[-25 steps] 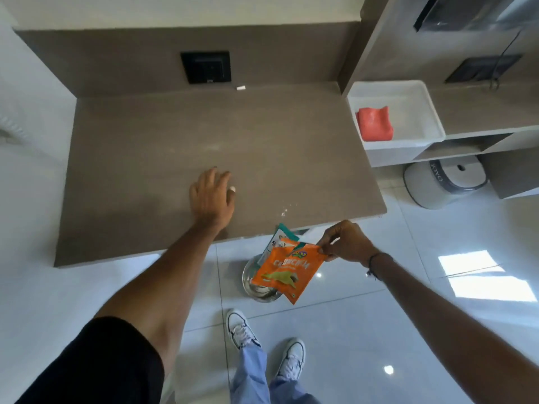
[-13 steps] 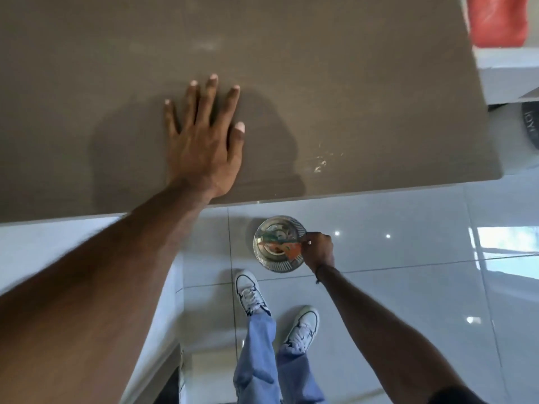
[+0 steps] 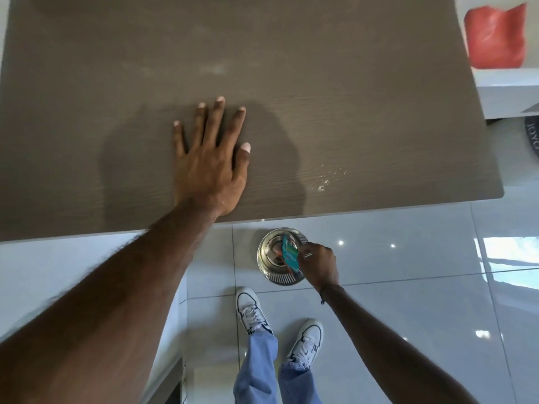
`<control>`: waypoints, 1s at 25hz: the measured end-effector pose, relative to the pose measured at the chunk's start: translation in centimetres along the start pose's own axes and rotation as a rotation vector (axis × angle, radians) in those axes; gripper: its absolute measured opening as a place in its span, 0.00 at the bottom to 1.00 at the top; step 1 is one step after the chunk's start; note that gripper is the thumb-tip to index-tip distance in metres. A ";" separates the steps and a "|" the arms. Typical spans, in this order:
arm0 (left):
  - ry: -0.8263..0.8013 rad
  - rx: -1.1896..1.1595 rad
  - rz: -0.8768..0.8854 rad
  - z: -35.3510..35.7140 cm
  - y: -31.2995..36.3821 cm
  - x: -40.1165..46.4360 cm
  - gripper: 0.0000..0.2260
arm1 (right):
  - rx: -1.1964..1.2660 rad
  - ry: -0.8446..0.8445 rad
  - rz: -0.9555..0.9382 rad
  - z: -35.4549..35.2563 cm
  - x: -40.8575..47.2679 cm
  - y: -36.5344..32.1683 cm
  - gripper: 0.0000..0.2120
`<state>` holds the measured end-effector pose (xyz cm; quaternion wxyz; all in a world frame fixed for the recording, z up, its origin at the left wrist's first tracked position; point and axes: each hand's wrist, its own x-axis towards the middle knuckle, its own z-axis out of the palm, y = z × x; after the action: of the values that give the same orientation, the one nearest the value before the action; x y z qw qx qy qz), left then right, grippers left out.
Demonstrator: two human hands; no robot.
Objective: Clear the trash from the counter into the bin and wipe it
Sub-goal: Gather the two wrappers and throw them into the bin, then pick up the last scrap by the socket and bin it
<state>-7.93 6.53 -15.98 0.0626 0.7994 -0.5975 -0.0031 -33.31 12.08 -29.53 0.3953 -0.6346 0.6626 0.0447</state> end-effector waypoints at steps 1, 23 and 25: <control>0.001 0.001 0.001 0.0 0.0 0.0 0.26 | 0.026 0.042 -0.086 -1.0 -1.1 -0.8 0.09; -0.123 -0.031 -0.022 -1.3 0.3 0.1 0.29 | -0.395 0.535 -0.586 -24.3 20.4 -33.4 0.15; -0.123 -0.026 -0.015 -1.2 0.2 0.1 0.29 | -0.484 0.509 -0.558 -24.7 22.0 -34.9 0.15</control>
<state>-8.02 6.50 -14.74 0.0361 0.8012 -0.5943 -0.0604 -11.72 -26.11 -9.98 0.0565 -0.8539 0.5129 -0.0673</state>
